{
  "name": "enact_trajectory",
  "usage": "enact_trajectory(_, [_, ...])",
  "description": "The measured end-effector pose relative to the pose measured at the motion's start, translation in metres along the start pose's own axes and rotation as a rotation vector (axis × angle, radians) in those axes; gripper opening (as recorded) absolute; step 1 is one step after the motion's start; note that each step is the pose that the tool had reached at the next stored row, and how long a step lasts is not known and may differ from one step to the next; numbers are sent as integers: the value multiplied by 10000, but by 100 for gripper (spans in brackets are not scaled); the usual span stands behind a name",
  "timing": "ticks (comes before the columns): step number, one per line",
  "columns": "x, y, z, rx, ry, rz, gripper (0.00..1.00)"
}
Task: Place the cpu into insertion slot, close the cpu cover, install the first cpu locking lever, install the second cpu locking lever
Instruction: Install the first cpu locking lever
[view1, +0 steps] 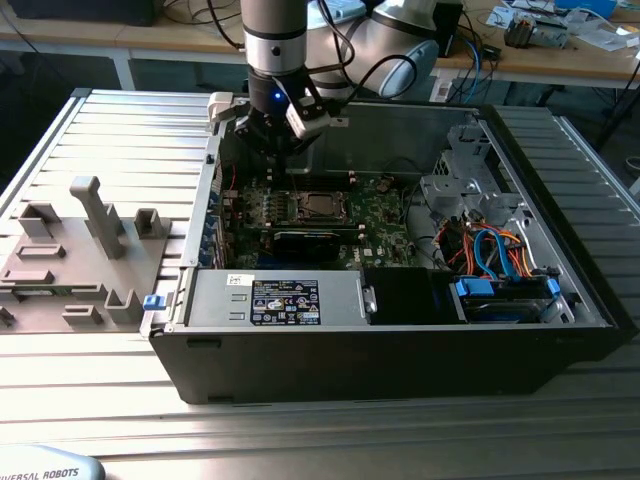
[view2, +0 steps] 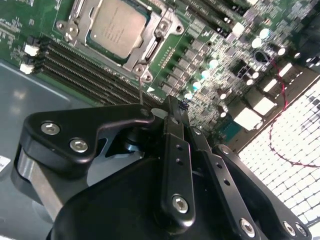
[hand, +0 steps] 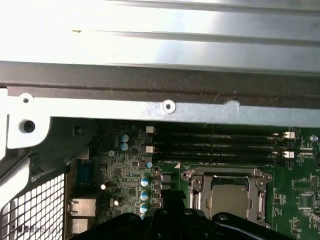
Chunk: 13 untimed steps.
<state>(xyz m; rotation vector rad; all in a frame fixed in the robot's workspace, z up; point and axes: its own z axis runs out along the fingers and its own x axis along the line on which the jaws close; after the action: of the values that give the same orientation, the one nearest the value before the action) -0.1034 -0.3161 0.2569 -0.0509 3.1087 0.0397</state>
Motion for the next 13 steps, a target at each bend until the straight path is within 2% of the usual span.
enact_trajectory(7, [-4, 116, 3, -1, -1, -1, 11])
enact_trajectory(13, [-4, 118, 3, 0, 0, -1, 11])
